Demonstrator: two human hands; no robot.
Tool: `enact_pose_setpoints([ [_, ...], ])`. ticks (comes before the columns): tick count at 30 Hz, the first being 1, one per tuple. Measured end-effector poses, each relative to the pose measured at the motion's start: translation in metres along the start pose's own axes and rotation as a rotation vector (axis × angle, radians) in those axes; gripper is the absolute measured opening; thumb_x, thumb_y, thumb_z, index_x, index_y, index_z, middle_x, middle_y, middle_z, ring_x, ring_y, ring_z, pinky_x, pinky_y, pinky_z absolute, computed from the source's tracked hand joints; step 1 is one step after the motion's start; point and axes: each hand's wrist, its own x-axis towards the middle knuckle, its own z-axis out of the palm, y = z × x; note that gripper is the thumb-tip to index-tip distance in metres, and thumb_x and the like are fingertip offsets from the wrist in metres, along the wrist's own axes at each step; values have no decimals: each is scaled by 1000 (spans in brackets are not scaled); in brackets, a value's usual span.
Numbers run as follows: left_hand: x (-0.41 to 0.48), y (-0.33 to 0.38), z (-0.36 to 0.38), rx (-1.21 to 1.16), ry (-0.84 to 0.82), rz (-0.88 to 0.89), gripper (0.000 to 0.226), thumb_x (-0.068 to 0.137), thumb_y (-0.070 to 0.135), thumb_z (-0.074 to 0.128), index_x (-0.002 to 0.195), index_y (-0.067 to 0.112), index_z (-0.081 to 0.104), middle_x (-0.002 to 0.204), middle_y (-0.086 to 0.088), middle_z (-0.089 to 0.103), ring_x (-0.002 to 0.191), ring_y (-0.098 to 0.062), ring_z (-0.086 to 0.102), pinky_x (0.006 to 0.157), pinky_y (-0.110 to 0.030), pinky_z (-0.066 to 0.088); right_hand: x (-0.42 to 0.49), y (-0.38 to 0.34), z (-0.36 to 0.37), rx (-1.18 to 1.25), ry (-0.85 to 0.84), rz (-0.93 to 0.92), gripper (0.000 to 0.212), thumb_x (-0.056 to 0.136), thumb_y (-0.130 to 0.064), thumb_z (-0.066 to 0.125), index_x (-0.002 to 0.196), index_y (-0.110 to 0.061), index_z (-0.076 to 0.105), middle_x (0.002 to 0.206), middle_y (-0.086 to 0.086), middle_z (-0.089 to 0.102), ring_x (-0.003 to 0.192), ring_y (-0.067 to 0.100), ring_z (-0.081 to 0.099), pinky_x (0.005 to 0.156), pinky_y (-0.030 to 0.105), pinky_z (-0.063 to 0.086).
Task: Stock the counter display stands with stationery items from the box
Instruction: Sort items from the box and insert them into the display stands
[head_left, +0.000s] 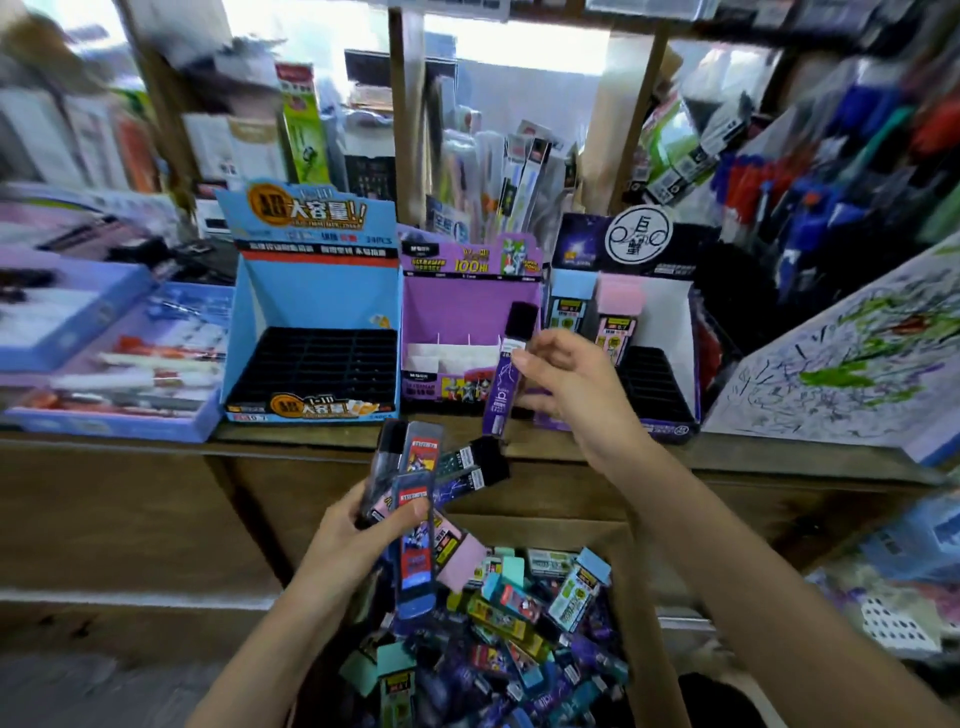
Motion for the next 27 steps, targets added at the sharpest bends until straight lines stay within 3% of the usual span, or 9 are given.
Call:
enact_pose_setpoints([
  [3,-1,6,-17,-32,10,2,44,61,29,74,103,25,64,93,0,75,81,-19,72,58,-19,53,35,-16,28,-57,-15,-64,16,89,-9,61,96,-21,54,89,1,63,77,11,64,63,20,53],
  [6,-3,7,-29,-39,13,0,41,62,26,73,103,26,65,92,5,74,80,-16,71,58,-18,53,58,-21,59,-140,-45,-115,18,87,-7,64,89,-21,52,81,1,65,71,9,63,62,19,51],
  [8,-4,6,-34,-47,0,-7,42,63,25,74,104,24,65,94,2,74,81,-16,71,58,-17,53,66,-18,78,-220,-61,-151,18,86,-9,65,86,-19,49,81,3,66,73,13,63,68,27,53],
  [12,-6,5,-44,-48,-20,-29,41,66,25,75,106,22,65,97,0,74,83,-16,71,59,-17,53,74,-5,113,-401,-122,-266,21,88,-13,63,106,-9,52,100,8,68,90,25,66,83,43,54],
  [16,-7,9,-59,-23,-7,-8,44,63,32,77,105,25,67,100,1,73,88,-14,70,63,-15,52,101,-4,145,-526,-149,-388,23,89,-11,61,110,-6,54,103,8,66,88,24,64,77,36,50],
  [22,-8,18,-84,-49,4,18,50,66,30,74,113,17,64,105,-9,72,97,-29,68,77,-32,55,150,-3,197,-468,-125,-312,27,85,-3,64,111,-2,60,98,14,67,90,29,63,81,49,53],
  [27,-4,18,-88,-75,-7,7,46,66,26,74,110,17,64,103,-12,72,93,-28,69,72,-29,57,165,14,221,-498,-119,-261,22,83,-5,67,104,3,66,96,18,69,88,29,65,79,50,54],
])
